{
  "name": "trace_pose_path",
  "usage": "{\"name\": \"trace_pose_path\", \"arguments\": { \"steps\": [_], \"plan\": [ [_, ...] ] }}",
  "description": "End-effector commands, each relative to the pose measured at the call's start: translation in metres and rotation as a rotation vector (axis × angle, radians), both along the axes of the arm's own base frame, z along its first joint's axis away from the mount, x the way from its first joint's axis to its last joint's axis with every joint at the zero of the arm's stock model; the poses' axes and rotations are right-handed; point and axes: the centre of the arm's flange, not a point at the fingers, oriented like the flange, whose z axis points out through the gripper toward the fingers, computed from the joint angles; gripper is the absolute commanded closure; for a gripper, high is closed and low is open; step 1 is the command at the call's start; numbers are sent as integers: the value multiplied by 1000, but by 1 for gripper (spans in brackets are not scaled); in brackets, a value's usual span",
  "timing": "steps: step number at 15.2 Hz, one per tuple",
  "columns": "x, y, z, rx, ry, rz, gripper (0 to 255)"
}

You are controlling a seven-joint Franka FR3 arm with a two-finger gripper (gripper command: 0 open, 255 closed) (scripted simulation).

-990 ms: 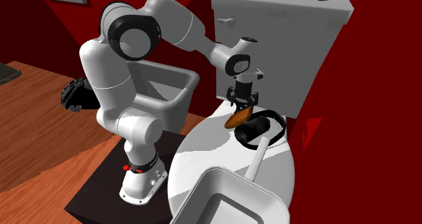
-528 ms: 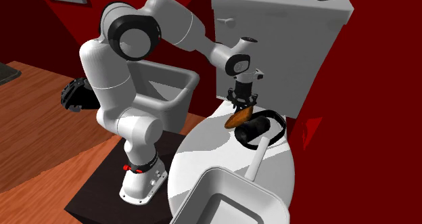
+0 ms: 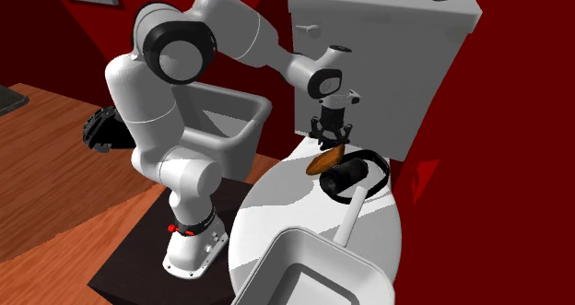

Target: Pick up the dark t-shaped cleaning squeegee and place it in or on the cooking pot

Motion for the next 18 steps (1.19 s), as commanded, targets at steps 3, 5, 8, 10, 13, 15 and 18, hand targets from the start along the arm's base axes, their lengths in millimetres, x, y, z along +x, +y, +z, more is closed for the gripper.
{"name": "trace_pose_path", "arguments": {
  "steps": [3,5,8,10,13,15,18],
  "plan": [
    [0,0,21,0,0,0,255],
    [0,0,32,0,0,0,255],
    [0,0,48,0,0,0,255],
    [0,0,58,0,0,0,255],
    [0,0,74,0,0,0,255],
    [0,0,85,0,0,0,255],
    [0,0,101,0,0,0,255]
  ]
}}
